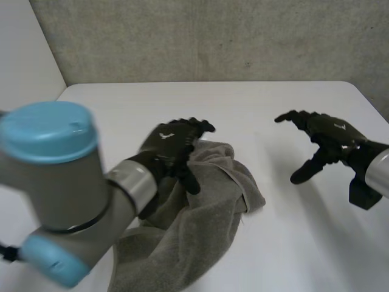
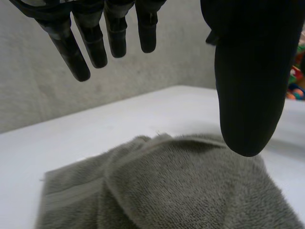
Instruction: Fold the towel.
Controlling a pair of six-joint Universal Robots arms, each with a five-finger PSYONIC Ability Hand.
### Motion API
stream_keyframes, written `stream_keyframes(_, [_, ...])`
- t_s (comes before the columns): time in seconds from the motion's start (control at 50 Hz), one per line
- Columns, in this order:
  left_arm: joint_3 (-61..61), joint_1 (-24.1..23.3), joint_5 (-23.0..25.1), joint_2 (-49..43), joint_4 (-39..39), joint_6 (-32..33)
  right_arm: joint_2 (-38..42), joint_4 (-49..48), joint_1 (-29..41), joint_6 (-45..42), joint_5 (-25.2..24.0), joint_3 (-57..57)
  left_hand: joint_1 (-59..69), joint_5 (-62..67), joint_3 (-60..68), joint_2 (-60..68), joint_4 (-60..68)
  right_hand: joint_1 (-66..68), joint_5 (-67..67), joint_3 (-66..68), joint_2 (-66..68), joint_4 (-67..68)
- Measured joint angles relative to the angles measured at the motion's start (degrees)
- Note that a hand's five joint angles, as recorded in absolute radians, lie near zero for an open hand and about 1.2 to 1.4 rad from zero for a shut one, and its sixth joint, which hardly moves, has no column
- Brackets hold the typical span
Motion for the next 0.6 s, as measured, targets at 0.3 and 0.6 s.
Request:
stream_keyframes(0.3, [21.67, -0.43, 0.45, -24.62, -1.65, 20.75, -0.18, 0.42, -3.36, -11.61, -0.38, 10.49, 16.55, 16.6, 16.87, 16.77, 16.86, -0.01, 0.0, 0.02, 0.0, 0.0])
stream_keyframes(0.6, [18.57, 0.07, -2.97, -17.65, -1.72, 20.94, 4.0, -2.63, -2.7, -9.14, 0.26, 8.82, 50.63, 52.94, 53.72, 53.71, 53.84, -0.01, -0.01, 0.02, 0.0, 0.02])
